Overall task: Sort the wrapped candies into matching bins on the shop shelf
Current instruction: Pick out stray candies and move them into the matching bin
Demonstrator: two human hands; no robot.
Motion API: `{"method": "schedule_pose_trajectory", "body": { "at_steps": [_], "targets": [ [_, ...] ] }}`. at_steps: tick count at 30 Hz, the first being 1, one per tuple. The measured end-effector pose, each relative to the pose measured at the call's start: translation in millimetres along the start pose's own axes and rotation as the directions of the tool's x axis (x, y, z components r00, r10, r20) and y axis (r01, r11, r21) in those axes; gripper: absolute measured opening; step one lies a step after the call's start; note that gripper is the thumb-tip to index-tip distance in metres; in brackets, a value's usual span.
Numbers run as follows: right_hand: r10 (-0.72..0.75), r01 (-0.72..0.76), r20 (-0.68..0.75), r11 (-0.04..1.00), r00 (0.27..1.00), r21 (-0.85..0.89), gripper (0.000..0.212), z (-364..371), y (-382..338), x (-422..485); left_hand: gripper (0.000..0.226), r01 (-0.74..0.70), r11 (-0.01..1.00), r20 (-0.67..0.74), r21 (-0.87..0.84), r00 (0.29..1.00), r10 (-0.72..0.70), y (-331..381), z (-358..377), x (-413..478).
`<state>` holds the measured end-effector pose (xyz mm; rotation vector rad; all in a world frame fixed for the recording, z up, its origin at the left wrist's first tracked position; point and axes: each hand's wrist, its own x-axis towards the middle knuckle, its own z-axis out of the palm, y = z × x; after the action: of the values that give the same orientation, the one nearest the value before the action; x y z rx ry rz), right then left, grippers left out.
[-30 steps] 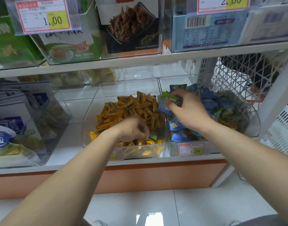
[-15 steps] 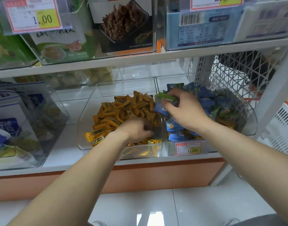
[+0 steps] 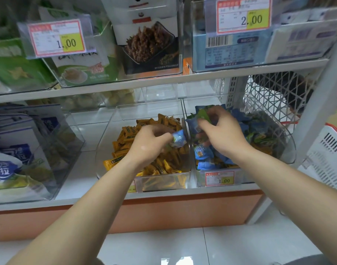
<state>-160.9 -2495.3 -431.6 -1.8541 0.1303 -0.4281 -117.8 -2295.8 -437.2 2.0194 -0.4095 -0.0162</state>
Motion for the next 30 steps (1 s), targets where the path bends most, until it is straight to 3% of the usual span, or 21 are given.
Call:
{"method": "schedule_pose_trajectory", "body": {
  "at_steps": [3,7,10,12,14,15,16,18,19,22,24,27,30],
  "targets": [
    [0.095,-0.11,0.095,0.98,0.991,0.163,0.009,5,-9,-5,0.018,0.034,0.946,-0.017,-0.323,0.999,-0.042,15,5,-13],
    [0.163,-0.236,0.208,0.887,0.964,0.396,0.007,11,-17,-9,0.01,0.029,0.902,-0.09,-0.431,0.993,-0.075,24,14,-15],
    [0.105,-0.174,0.248,0.946,0.963,0.275,0.039,9,-12,-10,0.005,0.054,0.858,-0.109,-0.511,0.986,-0.127,25,17,-13],
    [0.065,-0.105,0.204,0.975,0.977,0.195,0.044,6,-8,-10,0.008,0.077,0.84,-0.079,-0.538,0.987,-0.141,23,19,-9],
    [-0.058,0.053,0.072,0.997,0.996,0.063,0.037,-2,-6,-4,0.008,0.053,0.912,-0.101,-0.406,0.99,-0.102,16,20,-5],
    [-0.166,0.165,-0.008,0.981,0.986,-0.103,0.039,-9,-5,1,0.007,0.014,0.971,-0.134,-0.24,0.99,-0.047,10,19,-2],
    [-0.28,0.255,-0.052,0.925,0.959,-0.283,0.043,-16,-2,7,0.008,-0.022,0.999,-0.14,-0.033,0.99,0.017,2,18,1],
    [-0.406,0.323,-0.039,0.778,0.913,-0.54,0.048,-30,6,19,0.017,-0.061,0.942,-0.03,0.33,0.997,0.075,-12,17,5],
    [-0.378,0.287,-0.012,0.724,0.926,-0.627,0.045,-35,10,26,0.023,-0.077,0.897,0.037,0.435,0.997,0.067,-18,17,7],
    [-0.093,0.088,0.047,0.507,0.995,-0.858,0.042,-36,24,39,0.031,-0.111,0.827,0.11,0.551,0.992,0.06,-28,16,14],
    [-0.047,0.036,0.017,0.452,0.999,-0.891,0.051,-32,22,39,0.034,-0.128,0.808,0.088,0.574,0.992,0.095,-29,14,23],
    [-0.227,0.19,0.067,0.578,0.972,-0.793,0.056,-19,10,34,0.038,-0.168,0.786,0.072,0.595,0.985,0.156,-24,12,37],
    [-0.137,0.249,0.214,0.674,0.967,-0.695,0.07,8,8,21,0.036,-0.229,0.666,0.118,0.71,0.971,0.207,-21,18,55]
  ]
}}
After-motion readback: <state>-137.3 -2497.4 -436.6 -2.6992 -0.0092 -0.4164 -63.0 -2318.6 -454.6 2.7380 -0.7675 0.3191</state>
